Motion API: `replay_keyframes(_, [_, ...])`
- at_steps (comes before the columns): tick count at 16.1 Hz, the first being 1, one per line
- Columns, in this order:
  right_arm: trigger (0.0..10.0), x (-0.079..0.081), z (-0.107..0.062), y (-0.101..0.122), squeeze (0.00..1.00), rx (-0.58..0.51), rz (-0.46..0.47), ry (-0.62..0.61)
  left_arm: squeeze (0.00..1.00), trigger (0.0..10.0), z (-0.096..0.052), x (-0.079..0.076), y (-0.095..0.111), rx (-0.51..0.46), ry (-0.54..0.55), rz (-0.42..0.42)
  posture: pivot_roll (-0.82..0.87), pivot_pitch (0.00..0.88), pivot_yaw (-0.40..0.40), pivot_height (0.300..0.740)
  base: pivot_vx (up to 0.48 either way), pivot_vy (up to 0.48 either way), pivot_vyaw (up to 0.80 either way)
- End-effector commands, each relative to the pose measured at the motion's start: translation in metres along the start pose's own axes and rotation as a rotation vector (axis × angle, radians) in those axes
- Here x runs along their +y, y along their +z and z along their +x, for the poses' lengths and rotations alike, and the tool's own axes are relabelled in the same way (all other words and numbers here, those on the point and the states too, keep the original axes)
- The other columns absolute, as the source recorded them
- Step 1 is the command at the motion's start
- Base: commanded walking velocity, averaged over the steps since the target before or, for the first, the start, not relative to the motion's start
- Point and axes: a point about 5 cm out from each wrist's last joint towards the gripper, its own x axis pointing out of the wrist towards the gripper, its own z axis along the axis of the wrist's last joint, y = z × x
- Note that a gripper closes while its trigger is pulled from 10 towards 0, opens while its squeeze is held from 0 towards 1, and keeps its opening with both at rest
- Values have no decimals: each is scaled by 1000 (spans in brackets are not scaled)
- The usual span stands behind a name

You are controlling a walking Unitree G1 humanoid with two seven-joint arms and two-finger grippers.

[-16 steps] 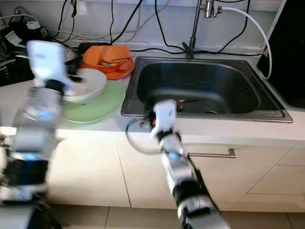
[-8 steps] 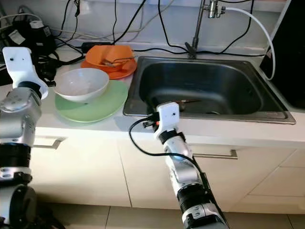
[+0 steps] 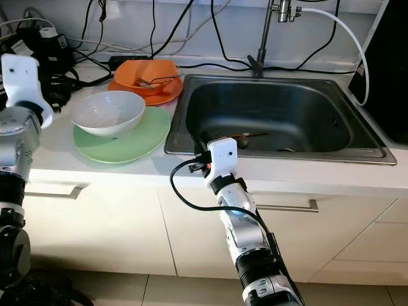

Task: Kitchen organization

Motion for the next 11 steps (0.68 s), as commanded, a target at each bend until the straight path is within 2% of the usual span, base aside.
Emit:
replay_keyframes(1, [10000,0,2,2,0,-3,-5,-4,0,10000,3,-7,-5,40,-22,-20,40,0,36,740,0,0,0])
replay_keyframes(5, [10000,-3,1,4,0,-1,-8,-23,0,10000,4,-25,-33,140,-74,-61,30,0,36,740,0,0,0])
replay_keyframes(8, [10000,-5,0,3,0,3,-11,-35,0,10000,3,-23,-42,177,-58,-71,27,0,40,740,0,0,0])
replay_keyframes(11, [10000,-6,0,5,0,-3,-12,-42,0,10000,3,-17,-41,174,-34,-84,28,0,37,740,0,0,0])
